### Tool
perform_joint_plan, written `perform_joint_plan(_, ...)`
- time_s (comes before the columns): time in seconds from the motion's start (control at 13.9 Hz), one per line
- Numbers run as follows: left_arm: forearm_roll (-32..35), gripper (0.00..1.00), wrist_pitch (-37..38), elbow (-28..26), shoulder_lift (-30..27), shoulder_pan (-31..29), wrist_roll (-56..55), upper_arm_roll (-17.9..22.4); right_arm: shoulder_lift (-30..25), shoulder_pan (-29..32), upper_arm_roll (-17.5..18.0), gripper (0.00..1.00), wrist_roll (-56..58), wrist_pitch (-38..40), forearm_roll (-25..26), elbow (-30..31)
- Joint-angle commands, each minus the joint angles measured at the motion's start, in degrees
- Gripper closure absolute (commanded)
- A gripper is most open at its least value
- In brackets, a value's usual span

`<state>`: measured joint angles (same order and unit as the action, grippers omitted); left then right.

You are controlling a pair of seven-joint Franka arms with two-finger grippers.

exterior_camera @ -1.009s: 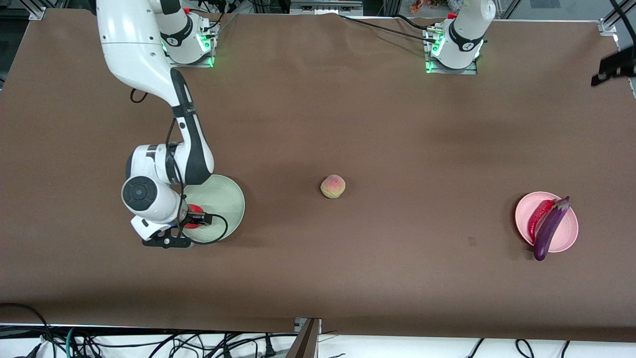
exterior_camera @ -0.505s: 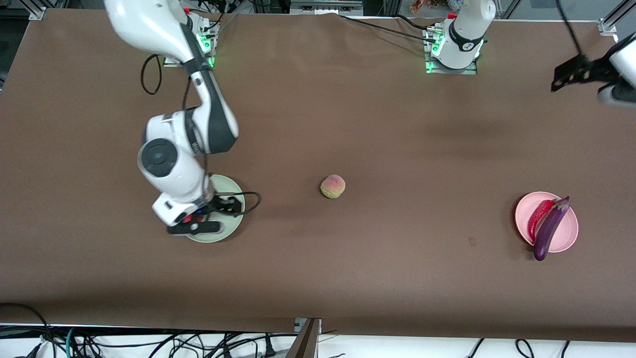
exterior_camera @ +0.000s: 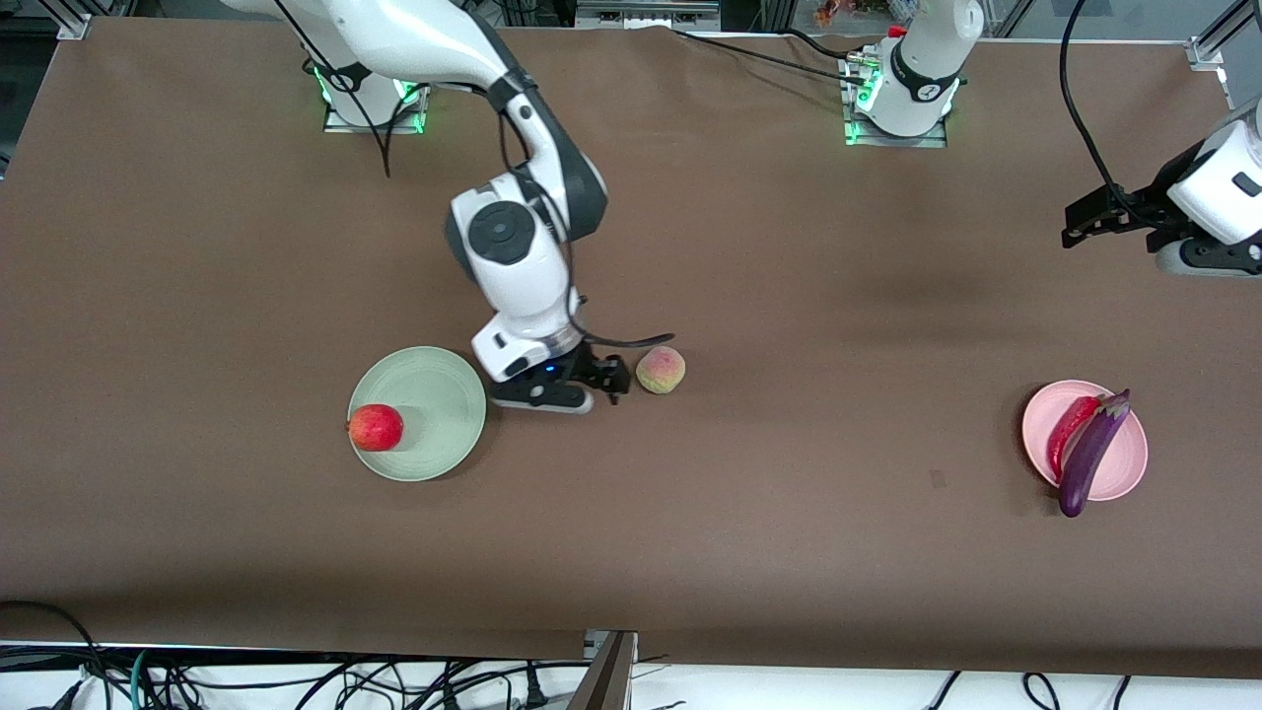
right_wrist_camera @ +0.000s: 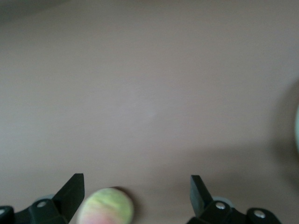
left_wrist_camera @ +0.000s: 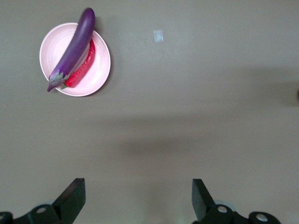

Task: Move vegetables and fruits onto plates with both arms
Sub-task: 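Move the right gripper to the peach and grasp it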

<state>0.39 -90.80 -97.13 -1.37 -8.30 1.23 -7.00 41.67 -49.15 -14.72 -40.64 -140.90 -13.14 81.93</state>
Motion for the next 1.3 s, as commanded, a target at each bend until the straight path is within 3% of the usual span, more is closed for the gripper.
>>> perform_joint_plan(0.0,-0.39,0.0,-3.85,-1.39,-1.62,-0.58,-2.11,-0.64,4.37,-2.69,0.22,0.0,-2.51,-5.95,-0.57,-1.51)
perform_joint_plan(0.87,-0.13,0.0,-4.3,-0.43,-1.1,-0.75,-2.55,-0.56,11.06,-7.71,0.22,0.0,-2.69,-12.29,-0.31,-1.42)
perform_joint_plan(1.23,1.2,0.0,-2.46,5.2,1.63,-0.66,-2.73,-0.56,11.77,-7.71,0.22,0.01,-2.69,-12.47,0.39,-1.42)
